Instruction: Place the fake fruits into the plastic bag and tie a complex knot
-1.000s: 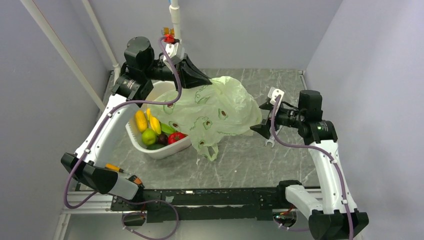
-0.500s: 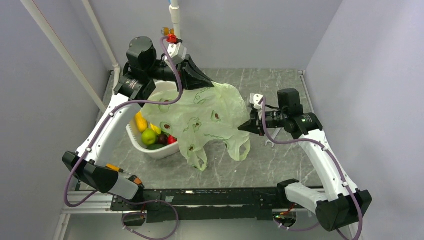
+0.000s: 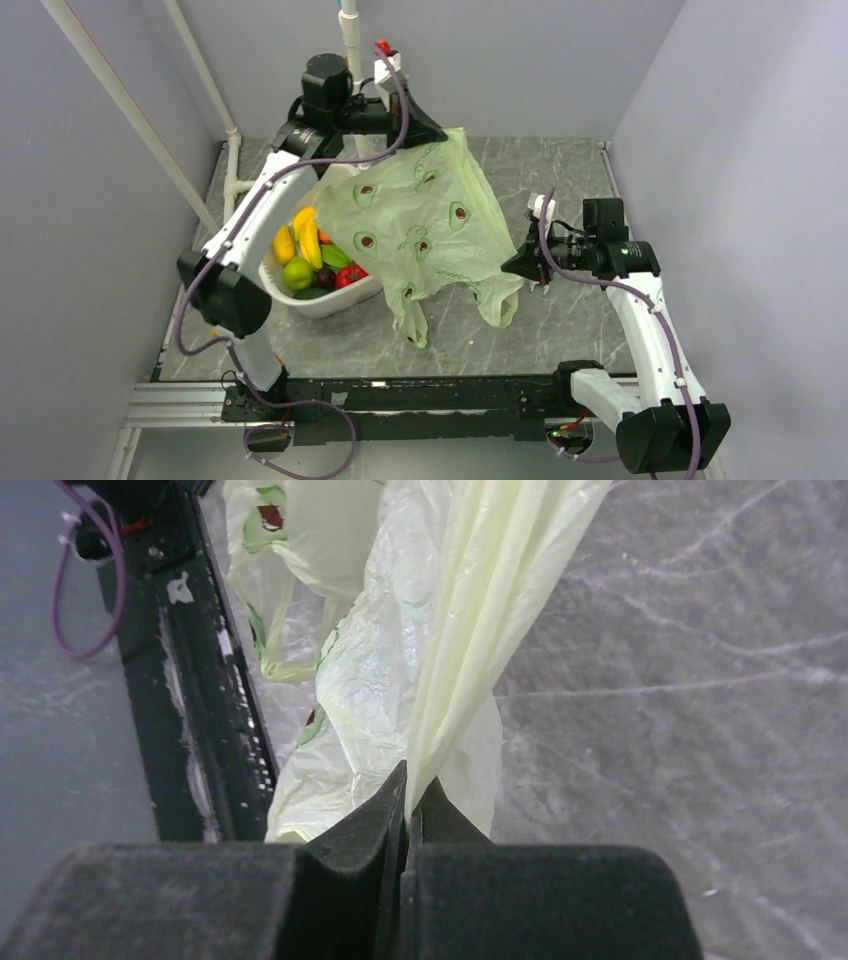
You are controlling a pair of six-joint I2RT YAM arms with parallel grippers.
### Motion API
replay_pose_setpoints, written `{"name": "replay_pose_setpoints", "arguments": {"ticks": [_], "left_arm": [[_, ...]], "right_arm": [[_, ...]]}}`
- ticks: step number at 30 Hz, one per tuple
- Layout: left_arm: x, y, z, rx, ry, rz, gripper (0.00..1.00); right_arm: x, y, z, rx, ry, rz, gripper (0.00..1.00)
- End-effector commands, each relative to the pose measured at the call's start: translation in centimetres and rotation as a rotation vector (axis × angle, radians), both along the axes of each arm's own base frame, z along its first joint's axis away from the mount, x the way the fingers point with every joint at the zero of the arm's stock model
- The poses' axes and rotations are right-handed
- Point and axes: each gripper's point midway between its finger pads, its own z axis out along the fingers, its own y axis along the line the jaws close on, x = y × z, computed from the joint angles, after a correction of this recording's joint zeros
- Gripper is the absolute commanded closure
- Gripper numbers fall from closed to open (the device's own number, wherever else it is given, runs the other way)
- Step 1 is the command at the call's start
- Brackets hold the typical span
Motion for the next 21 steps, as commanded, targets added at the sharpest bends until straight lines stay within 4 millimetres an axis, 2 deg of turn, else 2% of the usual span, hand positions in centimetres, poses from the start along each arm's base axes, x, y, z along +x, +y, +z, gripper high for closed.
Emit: {"name": "replay_pose_setpoints", "arguments": {"ticks": [1,2,3,4,5,6,8,11,12,14,17,21], "left_arm": [[3.1,-3.5,2.3,-0.055,-0.102,0.097,1.00],[4.9,-4.1,1.3,-0.041,-0.090,0.148,0.86],[6.6,-4.3,0.7,-0.027,-0.124,0.194,0.59],[8.4,-4.1,0.4,-0.016,-0.139,0.246,0.34],[9.9,-3.7,0.6,-0.010,-0.162,0.291,0.15],[11.3,-3.0,0.9,-0.004,-0.185,0.337,0.03],[12.6,-1.0,2.5,0.004,-0.273,0.429,0.01],[11.5,1.4,3.5,0.037,-0.388,0.501,0.01],[10.7,1.9,3.0,0.059,-0.394,0.503,0.01],[8.3,2.6,1.6,0.100,-0.379,0.475,0.01],[4.0,2.6,-2.3,0.174,-0.320,0.396,0.01],[-2.8,0.5,-7.4,0.273,-0.424,0.244,0.00]], "right_arm": [[-1.0,-0.5,-0.3,0.053,0.217,-0.146,1.00],[-1.0,-0.7,-0.3,0.045,0.230,-0.162,1.00],[-0.9,-0.9,-0.4,0.037,0.247,-0.189,1.00],[0.0,-1.8,-0.2,0.044,0.248,-0.249,1.00],[0.7,-2.3,0.1,0.060,0.255,-0.292,1.00],[1.5,-2.9,0.6,0.082,0.268,-0.340,1.00],[3.1,-4.2,1.1,0.166,0.347,-0.446,1.00],[5.4,-6.7,0.4,0.331,0.583,-0.652,1.00],[6.0,-7.6,-0.1,0.388,0.649,-0.714,1.00],[6.9,-9.1,-1.1,0.488,0.752,-0.810,1.00],[7.7,-9.9,-1.6,0.568,0.814,-0.868,1.00],[8.1,-9.4,-0.4,0.656,0.853,-0.850,1.00]]}}
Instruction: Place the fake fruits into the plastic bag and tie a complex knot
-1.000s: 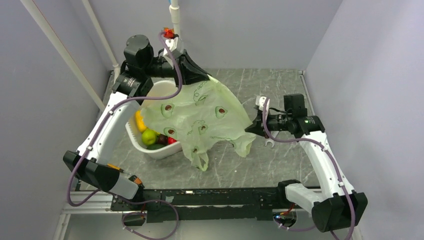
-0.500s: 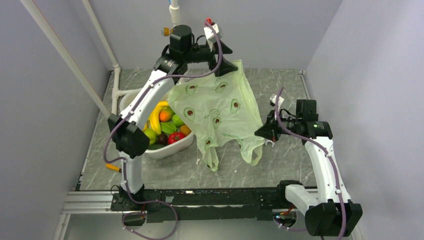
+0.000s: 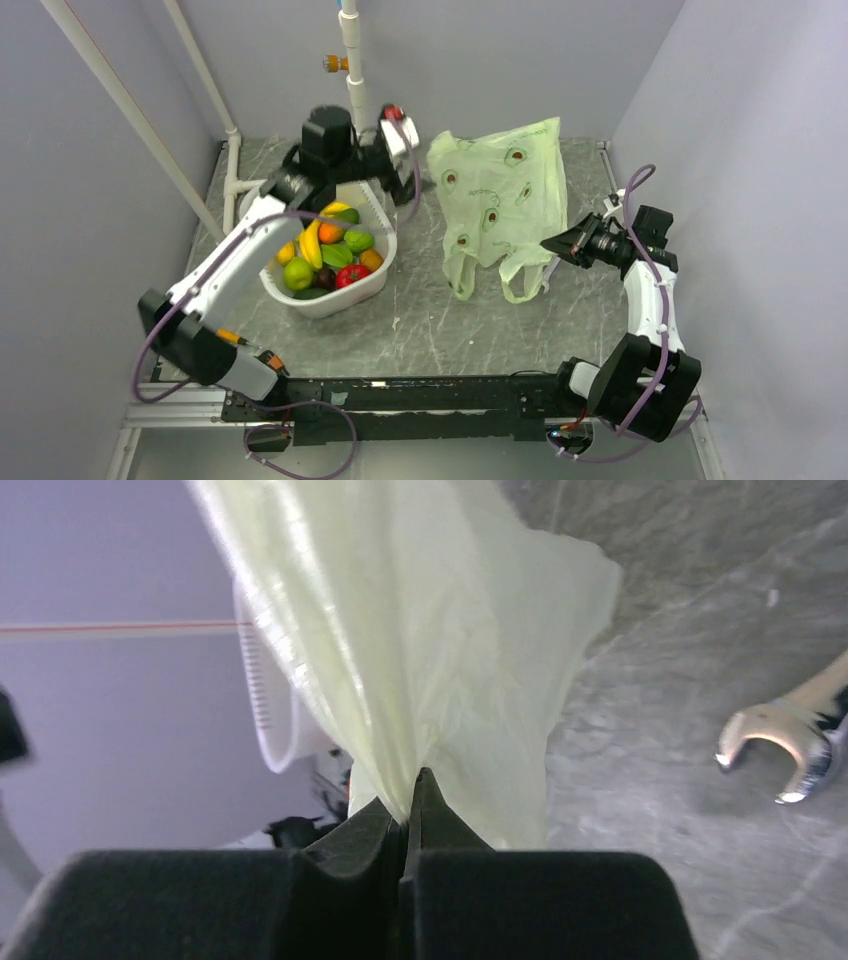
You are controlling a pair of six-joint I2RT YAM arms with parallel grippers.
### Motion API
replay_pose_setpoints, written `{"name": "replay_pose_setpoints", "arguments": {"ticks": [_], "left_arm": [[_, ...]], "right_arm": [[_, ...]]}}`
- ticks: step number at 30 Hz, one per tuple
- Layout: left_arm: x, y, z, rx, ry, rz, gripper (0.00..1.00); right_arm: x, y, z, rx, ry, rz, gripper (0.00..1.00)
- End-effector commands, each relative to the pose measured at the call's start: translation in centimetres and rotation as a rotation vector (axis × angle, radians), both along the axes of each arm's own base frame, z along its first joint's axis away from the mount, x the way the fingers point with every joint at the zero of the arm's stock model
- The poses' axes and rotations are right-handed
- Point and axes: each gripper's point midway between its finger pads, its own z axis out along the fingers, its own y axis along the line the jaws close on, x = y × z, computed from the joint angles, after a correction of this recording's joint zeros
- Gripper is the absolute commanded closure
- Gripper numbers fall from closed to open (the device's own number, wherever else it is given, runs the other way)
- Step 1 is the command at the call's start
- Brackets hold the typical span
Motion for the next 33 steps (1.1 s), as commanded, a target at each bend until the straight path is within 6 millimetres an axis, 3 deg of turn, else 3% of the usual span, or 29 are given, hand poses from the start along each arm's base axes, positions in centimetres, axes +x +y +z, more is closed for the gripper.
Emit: {"name": "replay_pose_setpoints", "arguments": {"ticks": [1,4,6,9,14,19,23,27,28,30,32,33], "left_arm": [[-8.8,-3.1,-3.5,0.141,-0.171,-0.211,0.01],[-12.5,-5.2,-6.4,0.204,-0.300,-0.339,0.01],[-13.5,-6.6,-7.1,0.221,-0.416,-0.373,0.01],[-12.8,-8.6,-6.5,0.192,-0.472,-0.359,0.01],[-10.9,-11.7,-5.8,0.142,-0.416,-0.346,0.01],[-11.1,-13.8,-4.7,0.021,-0.372,-0.361,0.01],[-12.5,-14.6,-3.6,-0.018,-0.359,-0.426,0.01],[-12.3,-15.9,-3.5,-0.018,-0.343,-0.416,0.01],[-12.2,-16.1,-3.2,-0.027,-0.341,-0.413,0.02],[-12.2,-16.2,-2.2,-0.051,-0.327,-0.409,0.17],[-12.8,-16.0,-1.1,-0.080,-0.305,-0.433,0.37],[-13.3,-15.8,-0.5,-0.096,-0.288,-0.460,0.52]], "right_arm": [[1.4,0.7,4.1,0.157,-0.058,-0.042,1.00],[1.2,1.3,5.9,0.177,-0.114,-0.011,1.00],[1.0,1.8,6.7,0.178,-0.134,0.024,1.00],[0.4,2.4,7.4,0.165,-0.154,0.074,1.00],[-0.2,3.3,8.7,0.196,-0.174,0.124,1.00],[-0.6,4.0,9.5,0.184,-0.169,0.169,1.00],[-0.4,4.2,9.9,0.183,-0.158,0.162,1.00],[-0.4,5.8,11.0,0.182,-0.182,0.192,1.00],[-0.5,6.2,11.2,0.179,-0.190,0.203,1.00],[-0.4,6.4,11.5,0.168,-0.202,0.215,1.00],[-0.2,6.3,11.8,0.151,-0.221,0.232,0.90],[0.1,6.0,11.9,0.131,-0.235,0.236,0.80]]}}
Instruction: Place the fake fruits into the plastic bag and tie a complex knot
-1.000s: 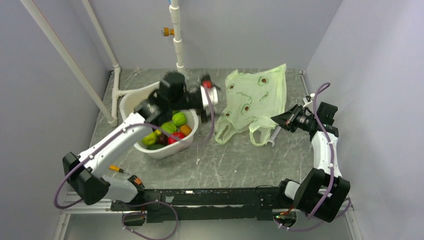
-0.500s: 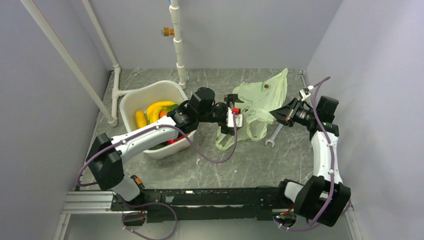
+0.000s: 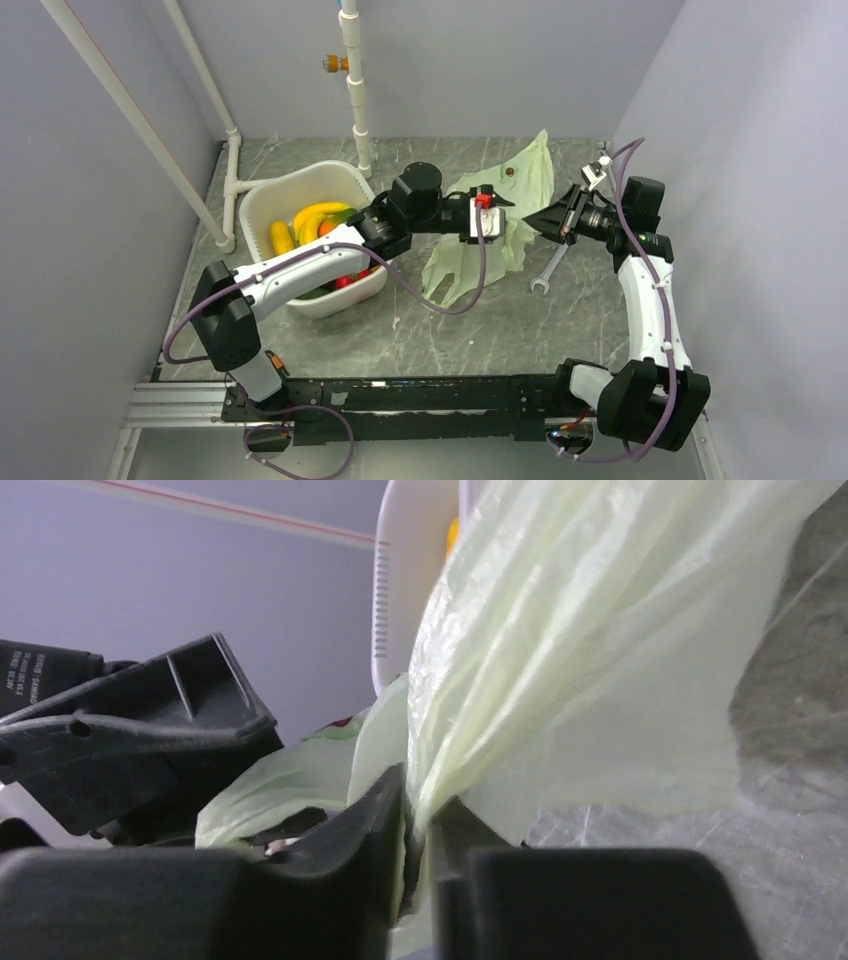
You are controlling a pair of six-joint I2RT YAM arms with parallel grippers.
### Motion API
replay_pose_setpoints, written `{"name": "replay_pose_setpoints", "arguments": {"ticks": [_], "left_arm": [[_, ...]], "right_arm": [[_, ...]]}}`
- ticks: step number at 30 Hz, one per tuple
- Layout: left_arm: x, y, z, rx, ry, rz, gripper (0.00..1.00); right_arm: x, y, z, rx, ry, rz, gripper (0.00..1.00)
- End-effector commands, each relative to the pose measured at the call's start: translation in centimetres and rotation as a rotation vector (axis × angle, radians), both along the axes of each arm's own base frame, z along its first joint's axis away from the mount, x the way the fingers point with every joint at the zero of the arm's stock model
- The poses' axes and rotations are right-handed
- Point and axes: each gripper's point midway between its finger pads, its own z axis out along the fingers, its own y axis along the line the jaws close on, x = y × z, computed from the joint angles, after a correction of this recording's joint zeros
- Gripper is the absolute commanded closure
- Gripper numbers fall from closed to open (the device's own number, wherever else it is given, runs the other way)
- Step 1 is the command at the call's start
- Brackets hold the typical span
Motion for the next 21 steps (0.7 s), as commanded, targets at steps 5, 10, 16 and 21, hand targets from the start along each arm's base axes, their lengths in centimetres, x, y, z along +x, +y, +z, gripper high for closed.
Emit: {"name": "replay_pose_setpoints", "arguments": {"ticks": [5,10,16,21], "left_arm": [[-0.1,0.4,7.3,-0.123,0.287,0.035,1.00],[2.9,1.3,7.6,-0.150,0.624,0.195,1.00],[4.3,1.7,8.4,-0.191,0.811,0.235,1.00],[4.1,1.7,9.0,-0.209,0.840,0.224,1.00]], "right_arm": [[3.4,-4.7,3.7,-0.463,-0.310,-0.126,0.16],[1.6,-6.0,6.9,-0.740,-0.790,-0.162,0.00],[-3.1,-2.6,8.5,-0.771,-1.108,-0.046,0.00],[-3.4,-0.8,9.9,-0.741,-1.193,-0.055,0.00]]}}
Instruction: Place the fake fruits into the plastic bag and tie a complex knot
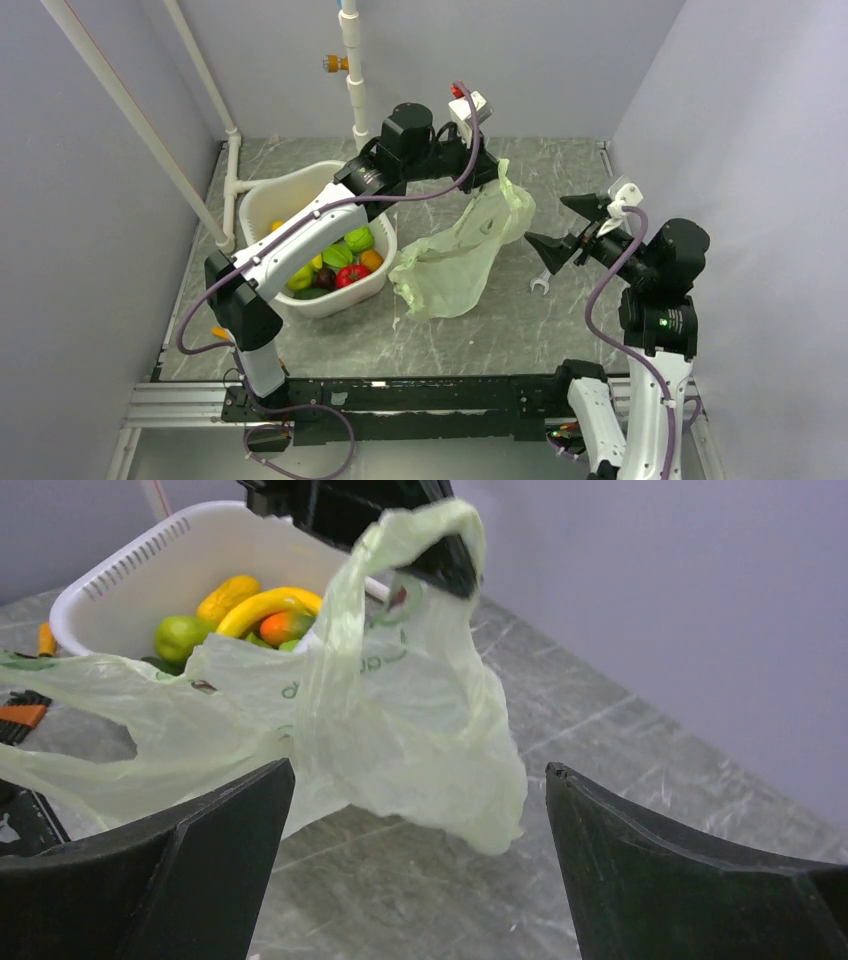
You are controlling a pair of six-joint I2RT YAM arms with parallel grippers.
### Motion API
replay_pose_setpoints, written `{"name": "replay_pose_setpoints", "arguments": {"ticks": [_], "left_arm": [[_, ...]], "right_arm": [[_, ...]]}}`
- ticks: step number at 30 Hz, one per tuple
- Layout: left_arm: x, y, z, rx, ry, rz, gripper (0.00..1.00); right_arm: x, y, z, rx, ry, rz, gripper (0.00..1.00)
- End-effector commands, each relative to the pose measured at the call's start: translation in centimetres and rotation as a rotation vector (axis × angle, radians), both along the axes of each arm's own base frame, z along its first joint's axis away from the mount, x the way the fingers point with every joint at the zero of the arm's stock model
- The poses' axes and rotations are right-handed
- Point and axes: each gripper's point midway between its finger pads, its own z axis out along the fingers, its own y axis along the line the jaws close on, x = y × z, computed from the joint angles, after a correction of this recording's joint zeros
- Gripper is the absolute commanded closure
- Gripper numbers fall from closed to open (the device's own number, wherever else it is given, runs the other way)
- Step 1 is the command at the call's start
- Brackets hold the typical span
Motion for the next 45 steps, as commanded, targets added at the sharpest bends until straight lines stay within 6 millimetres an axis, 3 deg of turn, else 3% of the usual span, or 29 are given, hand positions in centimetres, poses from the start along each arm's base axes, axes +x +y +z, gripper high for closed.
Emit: {"name": "replay_pose_setpoints", "arguments": {"ticks": [1,6,11,14,19,25,28,30,31,32,33,34,35,37,39,41,45], "left_arm": [[-1.2,-0.1,2.4,-0.068,0.076,-0.009,1.00],[-0.9,-0.1,2.6,-0.079,0.097,0.008,1.00],[-1.1,0.0,2.9,-0.082,0.089,0.012,1.00],[-1.3,0.1,3.2,-0.077,0.087,0.005,1.00],[-4.0,0.3,5.8,-0.138,0.060,-0.141,1.00],[-7.9,0.8,7.1,-0.164,0.122,-0.388,1.00],[-9.0,1.5,7.7,-0.165,0.118,-0.449,1.00],[-9.8,1.8,7.9,-0.158,0.126,-0.488,1.00],[-10.1,1.8,7.9,-0.154,0.138,-0.509,1.00],[-10.4,1.9,8.0,-0.154,0.140,-0.535,1.00],[-10.2,2.1,8.3,-0.157,0.136,-0.539,1.00],[-9.8,2.2,8.5,-0.160,0.129,-0.529,1.00],[-9.0,2.5,8.7,-0.162,0.110,-0.502,1.00],[-6.5,3.0,8.2,-0.133,0.059,-0.389,1.00],[-2.4,4.0,7.5,-0.069,-0.043,-0.183,0.99],[0.9,5.5,6.9,-0.005,-0.146,-0.003,0.87],[4.4,7.9,4.3,0.134,-0.289,0.175,0.76]], "right_arm": [[1.7,0.9,0.9,-0.034,-0.106,0.014,0.00],[2.8,3.9,1.7,0.049,-0.095,0.043,0.00],[5.1,4.1,1.9,0.045,-0.138,-0.111,0.00],[4.7,4.9,3.1,0.040,-0.214,-0.092,0.00],[7.5,3.4,1.1,-0.087,-0.281,-0.249,0.00],[7.2,5.6,-1.5,-0.217,-0.398,-0.093,0.00],[7.7,5.7,-2.3,-0.254,-0.399,-0.087,0.01],[7.9,5.8,-2.4,-0.260,-0.392,-0.084,0.06],[7.7,6.0,-2.3,-0.259,-0.386,-0.071,0.16],[7.4,6.3,-2.4,-0.262,-0.377,-0.044,0.35],[6.9,6.6,-2.5,-0.267,-0.363,-0.009,0.55],[6.3,6.8,-2.6,-0.270,-0.339,0.022,0.82],[5.6,6.9,-2.6,-0.265,-0.298,0.041,1.00],[4.4,6.6,-2.4,-0.241,-0.213,0.046,1.00],[3.2,5.8,-1.7,-0.196,-0.110,0.009,1.00],[2.0,5.0,-1.7,-0.145,0.018,-0.033,1.00],[0.0,3.9,-3.5,-0.042,0.304,-0.132,1.00]]}}
